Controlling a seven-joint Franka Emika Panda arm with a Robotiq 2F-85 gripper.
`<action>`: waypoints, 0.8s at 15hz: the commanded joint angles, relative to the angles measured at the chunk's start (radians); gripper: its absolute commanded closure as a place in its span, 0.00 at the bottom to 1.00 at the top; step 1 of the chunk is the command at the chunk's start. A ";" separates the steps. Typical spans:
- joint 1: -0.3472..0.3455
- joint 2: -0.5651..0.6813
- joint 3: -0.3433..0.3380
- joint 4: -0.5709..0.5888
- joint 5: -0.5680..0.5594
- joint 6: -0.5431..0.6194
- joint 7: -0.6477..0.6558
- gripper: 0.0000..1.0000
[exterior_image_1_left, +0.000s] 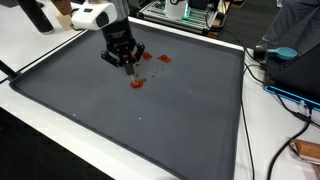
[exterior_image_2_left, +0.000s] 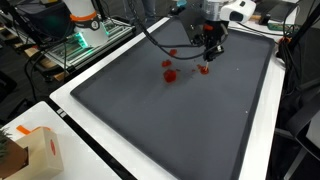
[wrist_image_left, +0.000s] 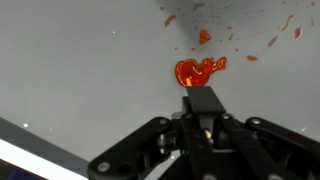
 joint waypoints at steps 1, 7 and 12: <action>-0.021 0.030 0.020 0.020 0.022 -0.003 -0.035 0.97; -0.023 0.048 0.021 0.040 0.020 -0.013 -0.034 0.97; -0.038 0.028 0.031 0.036 0.045 -0.050 -0.039 0.97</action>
